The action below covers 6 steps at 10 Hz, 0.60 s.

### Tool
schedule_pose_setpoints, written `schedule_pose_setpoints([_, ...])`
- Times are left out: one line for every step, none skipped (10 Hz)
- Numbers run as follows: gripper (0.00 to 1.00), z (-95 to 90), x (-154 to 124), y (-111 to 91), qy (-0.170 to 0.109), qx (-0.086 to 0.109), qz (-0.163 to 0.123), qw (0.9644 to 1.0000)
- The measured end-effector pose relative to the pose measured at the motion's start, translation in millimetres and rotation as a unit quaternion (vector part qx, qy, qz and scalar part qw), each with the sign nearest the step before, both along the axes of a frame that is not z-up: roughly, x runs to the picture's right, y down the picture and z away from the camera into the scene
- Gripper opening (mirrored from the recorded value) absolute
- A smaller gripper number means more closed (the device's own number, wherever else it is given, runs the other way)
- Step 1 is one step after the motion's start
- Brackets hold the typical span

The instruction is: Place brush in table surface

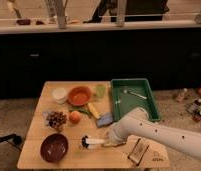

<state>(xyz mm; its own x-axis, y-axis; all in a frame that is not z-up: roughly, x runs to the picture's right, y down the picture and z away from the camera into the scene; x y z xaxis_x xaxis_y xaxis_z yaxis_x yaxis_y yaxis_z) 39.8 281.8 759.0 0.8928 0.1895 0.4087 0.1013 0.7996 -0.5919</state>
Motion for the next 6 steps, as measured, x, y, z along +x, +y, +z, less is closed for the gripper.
schedule_pose_setpoints([0.80, 0.3, 0.1, 0.3, -0.002, -0.002, -0.003, 1.0000])
schedule_pose_setpoints([0.80, 0.4, -0.3, 0.2, -0.003, -0.003, -0.004, 1.0000])
schedule_pose_setpoints([0.80, 0.8, 0.4, 0.4, -0.004, -0.003, -0.004, 1.0000])
schedule_pose_setpoints([0.80, 1.4, 1.4, -0.7, -0.006, -0.004, -0.001, 1.0000])
schedule_pose_setpoints([0.80, 1.7, 3.5, -2.4, -0.006, -0.003, 0.002, 1.0000])
schedule_pose_setpoints([0.80, 1.9, 6.8, -5.2, -0.005, -0.001, 0.007, 1.0000])
